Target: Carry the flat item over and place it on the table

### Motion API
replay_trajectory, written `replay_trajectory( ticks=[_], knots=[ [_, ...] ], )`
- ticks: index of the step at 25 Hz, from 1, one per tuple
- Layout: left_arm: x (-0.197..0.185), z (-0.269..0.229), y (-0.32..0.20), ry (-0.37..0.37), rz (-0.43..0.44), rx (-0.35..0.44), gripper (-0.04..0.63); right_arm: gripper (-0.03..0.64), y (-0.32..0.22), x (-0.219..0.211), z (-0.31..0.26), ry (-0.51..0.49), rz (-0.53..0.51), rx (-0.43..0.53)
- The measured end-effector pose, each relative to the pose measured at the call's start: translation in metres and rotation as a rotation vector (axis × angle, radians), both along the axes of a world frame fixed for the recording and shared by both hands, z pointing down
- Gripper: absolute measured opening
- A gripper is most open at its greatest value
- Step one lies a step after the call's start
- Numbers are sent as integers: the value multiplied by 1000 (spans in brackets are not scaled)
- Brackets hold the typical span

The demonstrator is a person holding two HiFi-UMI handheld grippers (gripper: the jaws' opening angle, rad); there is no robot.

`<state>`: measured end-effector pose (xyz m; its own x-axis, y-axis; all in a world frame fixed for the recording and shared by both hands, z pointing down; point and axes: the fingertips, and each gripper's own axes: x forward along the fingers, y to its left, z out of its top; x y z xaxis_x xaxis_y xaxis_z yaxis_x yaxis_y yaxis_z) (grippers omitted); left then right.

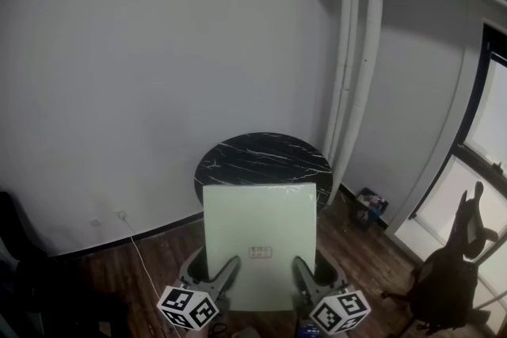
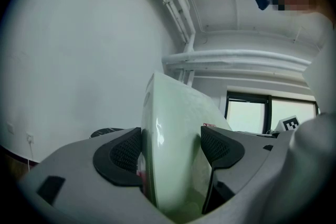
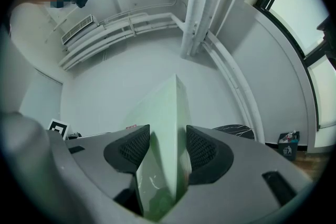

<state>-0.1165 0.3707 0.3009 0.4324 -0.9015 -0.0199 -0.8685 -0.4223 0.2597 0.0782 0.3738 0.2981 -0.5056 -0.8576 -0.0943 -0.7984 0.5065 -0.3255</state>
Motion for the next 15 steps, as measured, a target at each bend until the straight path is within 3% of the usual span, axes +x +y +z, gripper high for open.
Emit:
replay_trajectory(
  ticks=[8, 15],
  knots=[
    [-14, 14, -20, 13, -23, -28, 365, 213, -25, -13, 12, -4, -29, -34],
    [-12, 30, -88, 18, -15, -48, 365, 213, -92, -13, 27, 7, -17, -54]
  ],
)
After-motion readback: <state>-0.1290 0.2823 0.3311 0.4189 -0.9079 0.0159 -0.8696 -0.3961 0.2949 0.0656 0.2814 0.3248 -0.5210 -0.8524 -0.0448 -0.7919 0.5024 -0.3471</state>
